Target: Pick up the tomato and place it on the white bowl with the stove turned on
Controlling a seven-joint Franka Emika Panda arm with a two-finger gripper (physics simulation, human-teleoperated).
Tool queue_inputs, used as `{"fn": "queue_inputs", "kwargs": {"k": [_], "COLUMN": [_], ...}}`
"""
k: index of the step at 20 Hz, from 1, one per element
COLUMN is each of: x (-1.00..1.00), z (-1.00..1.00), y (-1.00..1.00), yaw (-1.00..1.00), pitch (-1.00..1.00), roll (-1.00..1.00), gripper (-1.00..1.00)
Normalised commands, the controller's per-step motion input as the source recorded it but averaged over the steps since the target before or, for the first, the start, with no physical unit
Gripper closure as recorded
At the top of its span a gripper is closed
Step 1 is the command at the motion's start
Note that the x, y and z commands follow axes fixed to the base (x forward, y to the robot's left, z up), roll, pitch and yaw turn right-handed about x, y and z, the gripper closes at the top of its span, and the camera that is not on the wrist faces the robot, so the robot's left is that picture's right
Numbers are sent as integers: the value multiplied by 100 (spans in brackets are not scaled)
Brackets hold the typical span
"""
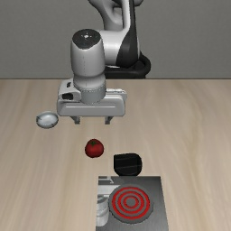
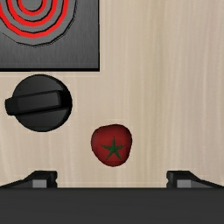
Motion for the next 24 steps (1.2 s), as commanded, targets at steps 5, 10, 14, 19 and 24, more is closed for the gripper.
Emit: {"fn": "queue_inputs", "kwargs": {"k": [5, 10, 14, 19, 24], "x": [0, -20, 0, 0, 0], "z": [-100, -80, -50, 0, 0], "y": [0, 0, 0, 0, 0], "yaw": [0, 0, 0, 0, 0], "pitch": [0, 0, 0, 0, 0], "roll": [0, 0, 0, 0, 0], "gripper": [-100, -100, 100, 100, 100]}}
